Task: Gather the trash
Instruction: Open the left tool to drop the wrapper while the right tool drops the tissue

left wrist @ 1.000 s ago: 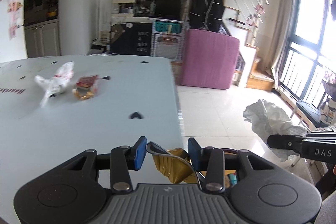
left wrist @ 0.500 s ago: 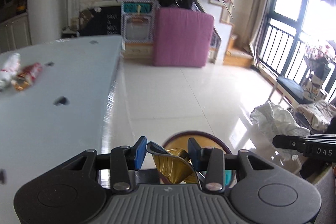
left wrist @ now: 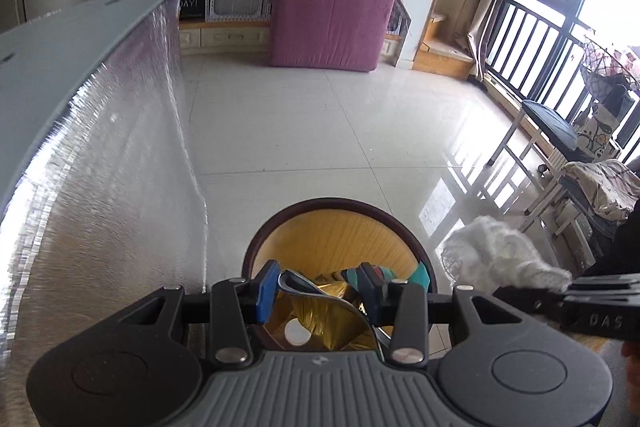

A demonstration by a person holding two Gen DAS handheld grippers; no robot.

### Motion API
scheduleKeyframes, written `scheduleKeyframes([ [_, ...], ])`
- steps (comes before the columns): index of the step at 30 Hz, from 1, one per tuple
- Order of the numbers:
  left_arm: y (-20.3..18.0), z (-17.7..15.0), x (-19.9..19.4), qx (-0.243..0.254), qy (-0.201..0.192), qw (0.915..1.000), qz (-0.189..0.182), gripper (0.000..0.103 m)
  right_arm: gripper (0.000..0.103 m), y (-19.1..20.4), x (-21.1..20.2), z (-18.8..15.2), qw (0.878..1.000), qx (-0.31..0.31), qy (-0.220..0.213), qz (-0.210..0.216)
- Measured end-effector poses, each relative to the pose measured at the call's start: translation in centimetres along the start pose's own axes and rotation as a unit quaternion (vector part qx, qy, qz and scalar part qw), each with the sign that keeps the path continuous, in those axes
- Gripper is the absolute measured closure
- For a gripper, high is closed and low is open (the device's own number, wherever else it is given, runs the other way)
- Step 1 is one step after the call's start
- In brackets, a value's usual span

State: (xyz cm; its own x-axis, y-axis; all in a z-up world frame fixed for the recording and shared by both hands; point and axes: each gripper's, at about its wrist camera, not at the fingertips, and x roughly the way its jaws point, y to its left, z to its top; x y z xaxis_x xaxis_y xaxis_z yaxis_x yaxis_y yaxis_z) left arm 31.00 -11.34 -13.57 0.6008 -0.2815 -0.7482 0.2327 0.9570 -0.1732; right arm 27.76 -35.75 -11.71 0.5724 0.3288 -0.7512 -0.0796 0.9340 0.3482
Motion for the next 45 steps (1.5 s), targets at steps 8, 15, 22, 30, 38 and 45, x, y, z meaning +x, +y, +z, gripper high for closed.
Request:
scheduleKeyframes([
  [8, 1.8, 0.8, 4.5, -0.041, 0.012, 0.9991, 0.004, 0.06, 0.092, -0.1, 10.1, 0.7, 0.989, -0.019, 0.133, 0.066],
  [15, 1.9, 0.8, 7.5, -0.053, 0.025, 0.9983, 0.005, 0.06, 0.092, -0.3, 19.5, -0.1, 0.966, -0.042, 0.245, 0.067],
  [22, 1.9, 0.2, 9.8, -0.058, 0.041, 0.9974, 0.009, 0.06, 0.062, -0.3, 24.8, -0.9, 0.959, -0.082, 0.267, 0.041],
  [30, 2.1, 0.2, 11.7, -0.061, 0.053, 0.9966, 0.016, 0.06, 0.044, -1.5, 21.8, -0.6, 0.969, -0.08, 0.227, 0.049],
  [38, 1.1, 1.8, 15.2, -0.045, 0.057, 0.9972, 0.018, 0.06, 0.044, -3.0, 17.5, 0.1, 0.983, -0.047, 0.172, 0.051],
  [45, 1.6, 1.6, 16.8, -0.031, 0.077, 0.9953, 0.051, 0.033, 0.044, -4.0, 15.8, -0.1, 0.986, -0.025, 0.155, 0.048],
])
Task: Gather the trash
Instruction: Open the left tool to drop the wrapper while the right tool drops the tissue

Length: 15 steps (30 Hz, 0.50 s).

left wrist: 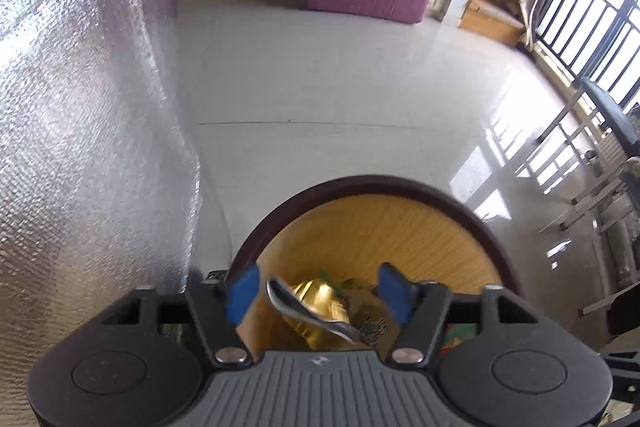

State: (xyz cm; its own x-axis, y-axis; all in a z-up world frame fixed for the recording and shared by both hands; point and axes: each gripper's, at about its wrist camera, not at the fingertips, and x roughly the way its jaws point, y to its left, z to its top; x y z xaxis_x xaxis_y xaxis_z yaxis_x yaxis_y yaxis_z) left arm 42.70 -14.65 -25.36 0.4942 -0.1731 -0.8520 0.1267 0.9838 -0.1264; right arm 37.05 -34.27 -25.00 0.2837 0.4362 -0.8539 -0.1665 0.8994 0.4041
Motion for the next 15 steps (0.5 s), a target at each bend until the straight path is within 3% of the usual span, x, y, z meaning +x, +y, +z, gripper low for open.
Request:
scheduleKeyframes([
  [9, 0.2, -1.8, -0.6, 0.005, 0.039, 0.9992, -0.005, 0.027, 0.044, 0.2, -0.9, -0.2, 1.0, 0.009, -0.01, -0.004],
  [15, 0.5, -2.2, -1.7, 0.001, 0.049, 0.9987, -0.011, 0.017, 0.043, 0.7, -1.2, -0.3, 1.0, 0.007, -0.017, -0.019],
])
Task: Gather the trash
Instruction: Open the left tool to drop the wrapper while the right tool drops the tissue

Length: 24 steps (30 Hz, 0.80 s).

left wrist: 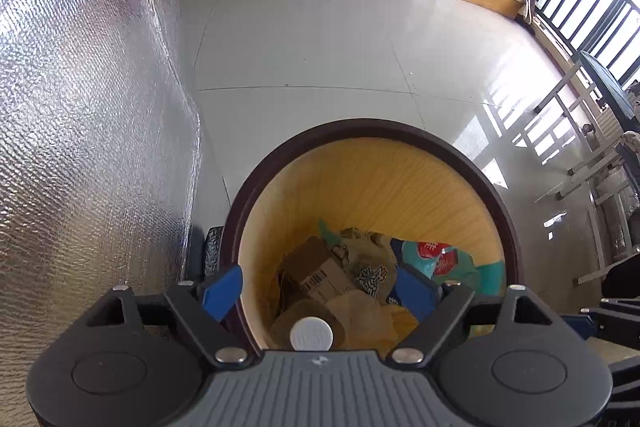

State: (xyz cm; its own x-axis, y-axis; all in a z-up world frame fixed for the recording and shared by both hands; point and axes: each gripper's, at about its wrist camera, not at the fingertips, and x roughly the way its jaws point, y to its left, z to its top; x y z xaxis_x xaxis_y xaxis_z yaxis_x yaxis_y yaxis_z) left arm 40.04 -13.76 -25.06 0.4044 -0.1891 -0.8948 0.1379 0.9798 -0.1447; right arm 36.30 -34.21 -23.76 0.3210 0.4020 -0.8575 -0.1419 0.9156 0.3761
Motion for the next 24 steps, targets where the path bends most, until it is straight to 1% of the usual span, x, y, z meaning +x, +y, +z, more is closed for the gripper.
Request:
scheduleKeyframes([
  [2, 0.0, 0.0, -0.4, -0.003, 0.0, 1.0, -0.001, 0.014, 0.038, 0.1, -0.4, 0.0, 1.0, 0.0, -0.005, -0.008],
  [6, 0.3, -0.3, -1.3, -0.009, 0.0, 1.0, 0.001, 0.011, 0.033, 0.3, -1.4, 0.1, 1.0, 0.002, -0.015, -0.02],
  [9, 0.3, -0.5, -1.9, -0.011, 0.002, 0.9999, -0.001, 0.007, 0.026, 0.5, -2.2, 0.1, 0.999, 0.004, -0.023, -0.029],
  [11, 0.4, -0.7, -2.3, -0.011, 0.004, 0.9999, -0.004, 0.002, 0.019, 0.8, -2.8, -0.1, 0.999, 0.003, -0.03, -0.037],
  [12, 0.4, -0.8, -2.6, -0.011, 0.005, 0.9999, -0.005, 0.001, 0.017, 0.9, -3.1, -0.1, 0.999, 0.003, -0.033, -0.041],
  [16, 0.6, -1.3, -3.3, -0.012, 0.011, 0.9998, -0.007, 0.0, 0.006, 1.1, -4.1, -0.4, 0.997, 0.008, -0.044, -0.06],
  [20, 0.7, -2.1, -3.9, -0.007, 0.021, 0.9997, -0.01, 0.0, 0.001, 1.2, -4.9, -0.8, 0.996, 0.018, -0.052, -0.076],
  [24, 0.5, -2.6, -5.0, 0.001, 0.02, 0.9997, -0.013, 0.0, 0.0, 1.4, -5.7, -1.2, 0.994, 0.021, -0.059, -0.092],
])
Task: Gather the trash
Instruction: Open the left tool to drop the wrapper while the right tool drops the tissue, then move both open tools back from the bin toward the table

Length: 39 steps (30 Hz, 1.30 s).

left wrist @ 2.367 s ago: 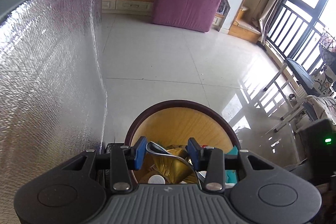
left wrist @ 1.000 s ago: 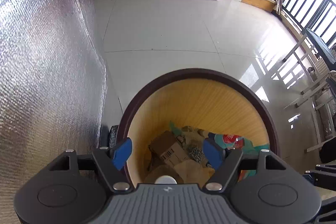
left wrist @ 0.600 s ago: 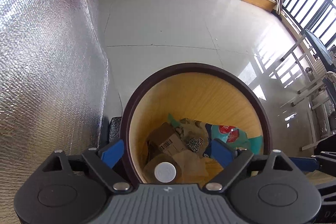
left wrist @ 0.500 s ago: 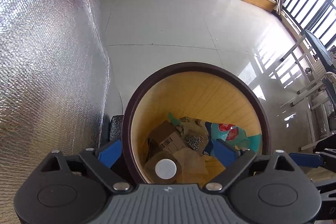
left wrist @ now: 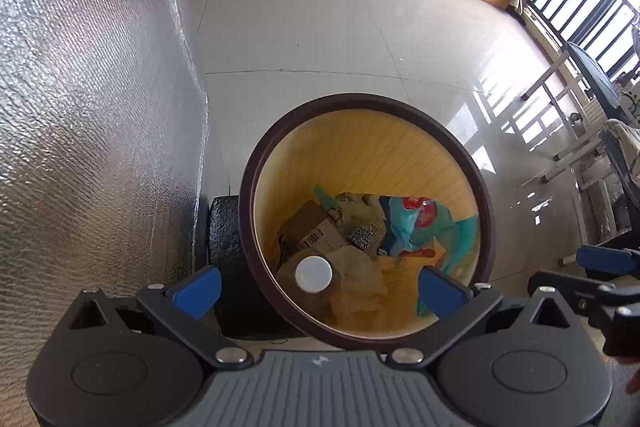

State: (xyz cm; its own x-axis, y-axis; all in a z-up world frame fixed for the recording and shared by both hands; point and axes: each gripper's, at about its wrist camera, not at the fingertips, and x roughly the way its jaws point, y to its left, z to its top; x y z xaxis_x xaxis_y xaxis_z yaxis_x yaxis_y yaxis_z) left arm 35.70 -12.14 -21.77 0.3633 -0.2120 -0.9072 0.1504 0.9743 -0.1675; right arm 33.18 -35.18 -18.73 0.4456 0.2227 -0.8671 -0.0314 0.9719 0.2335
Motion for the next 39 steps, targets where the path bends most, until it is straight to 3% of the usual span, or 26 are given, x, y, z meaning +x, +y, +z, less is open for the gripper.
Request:
scheduleKeyframes([
  [21, -1.1, -2.0, -7.7, 0.016, -0.045, 0.9989, 0.0, 0.0, 0.0, 1.7, -7.5, -2.7, 0.998, 0.008, -0.059, -0.033],
  [39, -1.1, -4.8, -18.8, 0.044, -0.152, 0.9872, -0.019, 0.0, 0.0, 4.4, -17.2, -4.6, 0.987, -0.004, -0.155, -0.049],
])
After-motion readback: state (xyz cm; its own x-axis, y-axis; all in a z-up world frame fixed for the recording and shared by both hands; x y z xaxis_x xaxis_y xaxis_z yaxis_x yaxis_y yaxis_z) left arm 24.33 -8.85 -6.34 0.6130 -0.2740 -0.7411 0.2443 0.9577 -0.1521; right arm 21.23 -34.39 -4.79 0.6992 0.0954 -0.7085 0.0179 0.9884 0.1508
